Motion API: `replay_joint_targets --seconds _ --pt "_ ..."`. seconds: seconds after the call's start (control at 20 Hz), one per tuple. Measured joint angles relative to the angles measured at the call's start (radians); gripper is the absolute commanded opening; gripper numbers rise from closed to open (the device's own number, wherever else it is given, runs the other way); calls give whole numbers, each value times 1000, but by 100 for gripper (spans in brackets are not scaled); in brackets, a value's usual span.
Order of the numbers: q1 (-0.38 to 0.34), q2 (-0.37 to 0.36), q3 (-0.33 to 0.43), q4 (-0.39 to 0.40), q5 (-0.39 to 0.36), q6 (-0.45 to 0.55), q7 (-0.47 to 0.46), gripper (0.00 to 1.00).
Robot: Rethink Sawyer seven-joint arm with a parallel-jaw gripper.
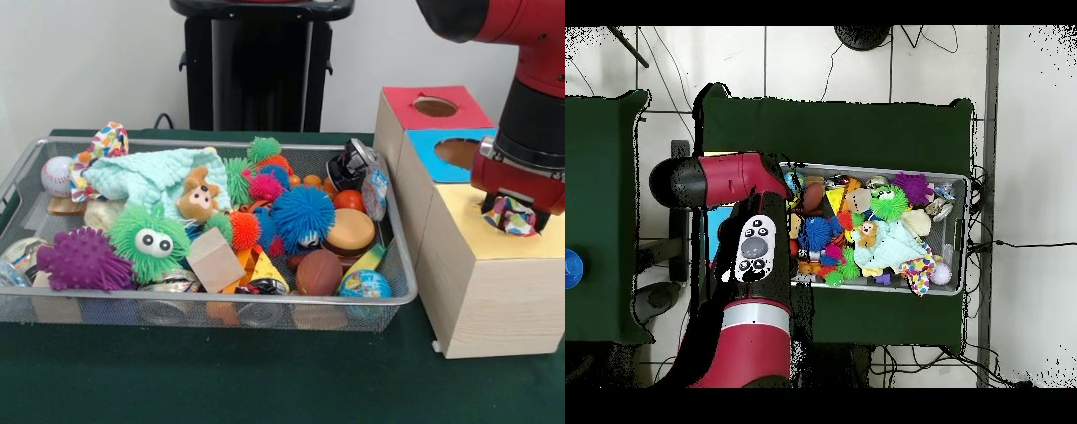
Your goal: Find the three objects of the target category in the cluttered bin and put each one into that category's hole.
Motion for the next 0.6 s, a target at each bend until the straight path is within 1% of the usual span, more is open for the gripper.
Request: replay_joint_targets --seconds 0.6 --pt "-1 -3 0 6 0 -9 0 100"
